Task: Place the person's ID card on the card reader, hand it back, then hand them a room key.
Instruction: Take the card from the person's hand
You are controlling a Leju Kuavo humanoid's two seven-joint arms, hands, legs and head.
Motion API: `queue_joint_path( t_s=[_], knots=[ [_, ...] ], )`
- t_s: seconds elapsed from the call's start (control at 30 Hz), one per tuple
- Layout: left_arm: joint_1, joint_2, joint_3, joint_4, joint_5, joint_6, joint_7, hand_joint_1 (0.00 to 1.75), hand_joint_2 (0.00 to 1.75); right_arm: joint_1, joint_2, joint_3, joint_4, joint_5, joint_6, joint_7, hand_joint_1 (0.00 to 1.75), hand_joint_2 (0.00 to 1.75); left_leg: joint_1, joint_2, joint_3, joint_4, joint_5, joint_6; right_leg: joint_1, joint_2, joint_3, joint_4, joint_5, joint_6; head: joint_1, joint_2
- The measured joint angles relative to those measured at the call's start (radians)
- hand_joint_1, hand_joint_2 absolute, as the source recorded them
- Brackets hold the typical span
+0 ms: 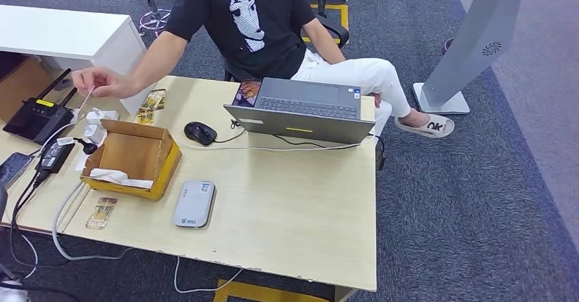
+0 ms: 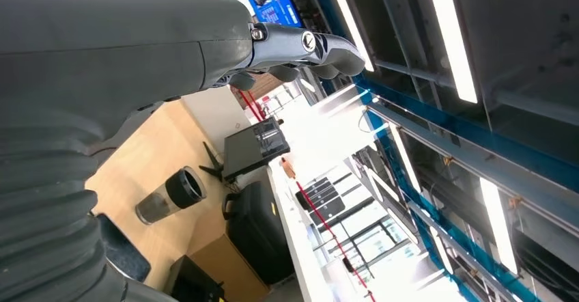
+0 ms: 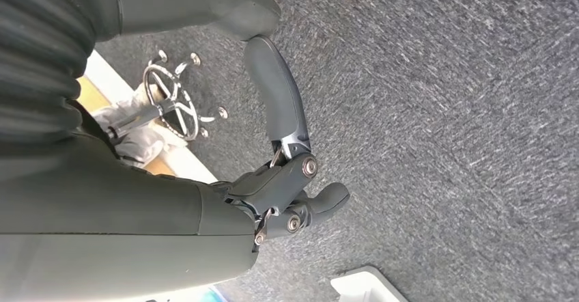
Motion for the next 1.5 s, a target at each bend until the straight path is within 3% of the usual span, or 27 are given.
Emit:
queue_joint_path(
  t_s=[0.33,0.63,0.67,0.77,0.8,1.5],
  knots=[
    [-0.118,0.101,-0.144,0.136,-0.231,0.051,0.139,0.0,1.75,-0.002,-0.043,0.006,0.015,0.045,0.056,0.017,0.0,1.75,0.0,0.0,0.0,0.0,0.001,0.0,0.0,0.0,0.001,0.0,0.0,0.0,0.0,0.0],
    [-0.16,0.142,-0.239,0.21,-0.337,0.053,0.256,0.0,1.75,-0.005,-0.07,0.014,0.028,0.075,0.107,0.04,0.0,1.75,0.0,0.0,0.0,0.0,0.001,0.0,0.0,0.0,0.001,0.0,0.0,0.0,0.0,0.0],
    [-0.16,0.144,-0.242,0.213,-0.337,0.053,0.258,0.11,1.75,-0.005,-0.07,0.015,0.029,0.076,0.109,0.041,0.0,1.75,0.0,0.0,0.0,0.0,0.001,0.0,0.0,0.0,0.001,0.0,0.0,0.0,0.0,0.0],
    [-0.16,0.147,-0.25,0.224,-0.337,0.053,0.258,1.42,1.75,-0.004,-0.07,0.015,0.032,0.078,0.114,0.042,0.0,1.75,0.0,0.0,-0.001,0.0,0.001,0.0,0.0,0.0,0.001,0.0,0.0,0.0,0.0,0.0],
    [-0.159,0.147,-0.252,0.226,-0.337,0.053,0.258,1.75,1.75,-0.004,-0.071,0.015,0.032,0.079,0.115,0.043,0.0,1.75,0.0,0.0,-0.001,0.0,0.001,0.0,0.0,0.0,0.001,0.0,0.0,0.0,0.0,0.0],
    [-0.135,0.155,-0.29,0.232,-0.301,0.033,0.241,1.75,1.75,-0.004,-0.077,0.021,0.033,0.099,0.133,0.042,0.0,1.75,0.0,0.0,-0.001,0.0,0.001,0.0,0.0,0.0,0.001,0.0,0.0,0.0,0.0,0.0]
  ],
)
